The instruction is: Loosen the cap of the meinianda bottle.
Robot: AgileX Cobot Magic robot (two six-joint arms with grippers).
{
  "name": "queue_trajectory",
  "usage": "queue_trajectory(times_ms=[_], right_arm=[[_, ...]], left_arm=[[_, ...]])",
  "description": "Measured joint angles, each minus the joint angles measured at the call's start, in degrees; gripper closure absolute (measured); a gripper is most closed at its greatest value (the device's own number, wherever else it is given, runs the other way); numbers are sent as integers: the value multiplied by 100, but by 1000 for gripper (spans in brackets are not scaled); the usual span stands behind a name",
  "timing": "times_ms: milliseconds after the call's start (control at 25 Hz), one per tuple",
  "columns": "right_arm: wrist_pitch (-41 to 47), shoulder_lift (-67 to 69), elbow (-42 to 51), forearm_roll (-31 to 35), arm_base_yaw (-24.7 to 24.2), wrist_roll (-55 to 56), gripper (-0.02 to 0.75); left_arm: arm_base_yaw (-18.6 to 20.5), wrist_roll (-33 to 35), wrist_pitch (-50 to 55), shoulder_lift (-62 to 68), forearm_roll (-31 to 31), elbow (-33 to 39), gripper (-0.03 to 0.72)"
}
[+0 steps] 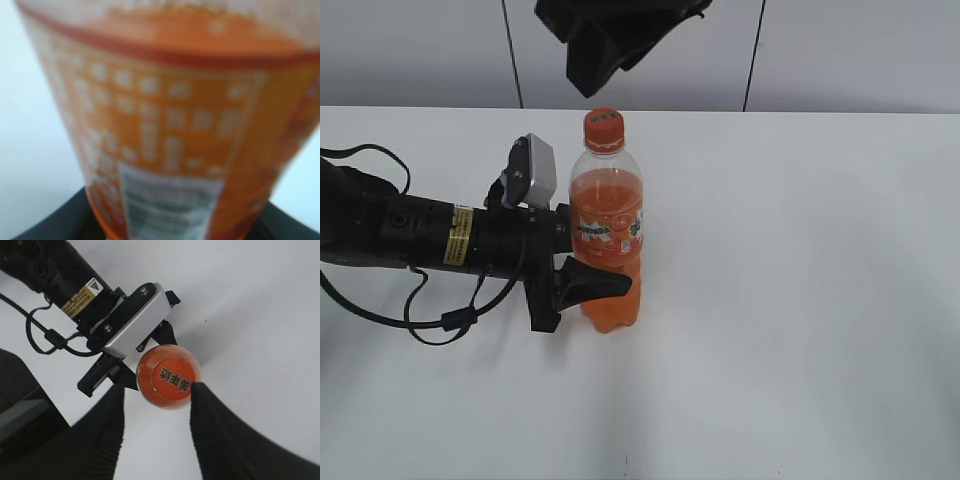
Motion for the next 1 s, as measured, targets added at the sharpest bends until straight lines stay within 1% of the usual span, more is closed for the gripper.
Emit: queue_trajectory(times_ms=[120, 200, 280, 440, 640, 840, 920, 1000], right_arm=[[0, 0, 0, 0, 0, 648, 271], [0, 11, 0, -6, 0, 1070, 246], [0, 46, 0, -6, 0, 1275, 238], [0, 223, 0, -62, 0, 1540, 234], [0, 491, 0, -341, 0, 1845, 234], [0, 575, 0, -413, 0, 1930, 237], [0, 616, 0, -421, 0, 1932, 265], [0, 628, 0, -420, 0, 1932, 314]], left_arm=[[0, 0, 0, 0, 0, 0, 305], [0, 0, 0, 0, 0, 0, 305], [0, 0, 0, 0, 0, 0, 305], [0, 0, 0, 0, 0, 0, 305], [0, 0, 0, 0, 0, 0, 305], [0, 0, 0, 0, 2, 0, 305], [0, 0, 0, 0, 2, 0, 305], [0, 0, 0, 0, 2, 0, 305]])
